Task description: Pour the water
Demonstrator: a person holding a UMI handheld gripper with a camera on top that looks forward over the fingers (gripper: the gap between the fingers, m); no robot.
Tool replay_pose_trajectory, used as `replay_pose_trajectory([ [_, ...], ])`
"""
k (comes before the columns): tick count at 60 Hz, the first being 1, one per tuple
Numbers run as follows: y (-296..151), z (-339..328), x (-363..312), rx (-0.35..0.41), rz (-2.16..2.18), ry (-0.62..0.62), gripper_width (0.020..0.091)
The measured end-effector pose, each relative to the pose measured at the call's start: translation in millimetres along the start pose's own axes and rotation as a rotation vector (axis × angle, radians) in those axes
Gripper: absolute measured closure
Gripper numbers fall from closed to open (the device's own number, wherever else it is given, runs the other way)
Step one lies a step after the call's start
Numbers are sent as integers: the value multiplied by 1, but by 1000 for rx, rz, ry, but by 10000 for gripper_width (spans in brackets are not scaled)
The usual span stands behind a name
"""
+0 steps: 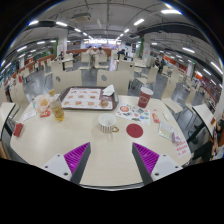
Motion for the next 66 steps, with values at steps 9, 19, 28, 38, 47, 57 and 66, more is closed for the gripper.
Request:
replay_pose_trajectory([
  [9, -1, 28, -22, -13, 5, 34, 252],
  [19, 2, 28, -72, -5, 33, 15, 245],
  [28, -5, 41, -142, 38, 59, -52, 247],
  [38, -30, 85, -218, 126, 69, -116, 248],
  [47, -57, 146, -264, 223, 58, -137, 250],
  [57, -79, 211, -280, 288, 85, -89, 282],
  [66, -79, 248, -282, 287, 112, -57, 441],
])
Point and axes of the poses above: the point between the fingertips, and its own axes, seen from behind it with the camera up: x to the right, y down, z forward, the way the camera looks, the point moved 7 cm from there along -z, backward, against the way the camera looks, and after that the axes turned 6 degrees about x, right-handed, at the moved point
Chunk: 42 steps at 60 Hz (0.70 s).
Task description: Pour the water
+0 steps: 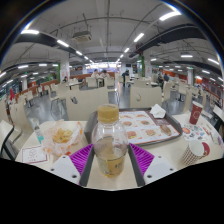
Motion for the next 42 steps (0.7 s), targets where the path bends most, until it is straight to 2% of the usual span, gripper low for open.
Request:
replay_pose_trajectory([
  [4, 5, 8, 1, 6, -7, -4, 601],
  [10, 4, 7, -1, 26, -39, -22, 639],
  [11, 4, 7, -1, 28, -43, -23, 673],
  [16, 2, 3, -1, 30, -78, -27, 728],
  [29, -34, -27, -3, 47, 3, -91, 733],
  [42, -103, -65, 17, 47, 650, -293, 736],
])
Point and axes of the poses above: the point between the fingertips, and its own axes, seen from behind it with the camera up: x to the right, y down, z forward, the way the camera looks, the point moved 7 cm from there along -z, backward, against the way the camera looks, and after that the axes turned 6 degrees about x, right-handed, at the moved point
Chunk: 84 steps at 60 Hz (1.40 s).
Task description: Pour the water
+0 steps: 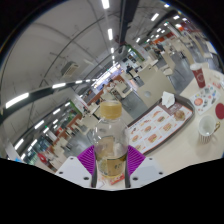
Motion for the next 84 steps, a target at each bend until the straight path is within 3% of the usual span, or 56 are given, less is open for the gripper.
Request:
replay_pose_trajectory([
  [15, -57, -16, 65, 60, 832, -83, 737],
  [25, -53, -16, 130, 58, 1212, -68, 738],
  [35, -39, -22, 161, 6, 1344, -34, 737],
  [43, -43, -35, 150, -61, 1247, -39, 736],
  [51, -81, -26, 143, -117, 962, -65, 736],
  [60, -149, -45, 148, -56, 376, -56, 733],
  [71, -215, -64, 210, 54, -285, 93, 732],
  [84, -195, -74, 315, -34, -673, 275, 734],
])
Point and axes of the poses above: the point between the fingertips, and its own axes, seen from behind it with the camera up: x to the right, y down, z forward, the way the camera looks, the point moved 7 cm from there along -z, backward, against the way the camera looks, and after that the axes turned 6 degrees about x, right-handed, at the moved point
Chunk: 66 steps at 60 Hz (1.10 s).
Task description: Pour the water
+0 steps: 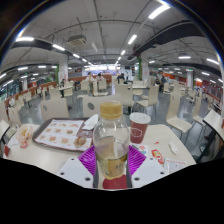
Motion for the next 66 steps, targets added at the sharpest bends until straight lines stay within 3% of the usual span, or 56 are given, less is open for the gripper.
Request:
replay_pose_trajectory([
  [13, 67, 5, 15, -90, -56, 0, 725],
  [19, 70, 2, 14, -33, -40, 9, 708],
  [28, 70, 1, 16, -59, 15, 22, 603],
  [30, 71, -2, 18, -90, 20, 35, 551],
  [35, 75, -15, 17, -182, 39, 73, 259],
  [36, 76, -18, 18, -200, 42, 86, 239],
  [54, 45, -142, -23, -309, 55, 167, 252],
  [66, 29, -219, -58, -313, 24, 179, 250],
])
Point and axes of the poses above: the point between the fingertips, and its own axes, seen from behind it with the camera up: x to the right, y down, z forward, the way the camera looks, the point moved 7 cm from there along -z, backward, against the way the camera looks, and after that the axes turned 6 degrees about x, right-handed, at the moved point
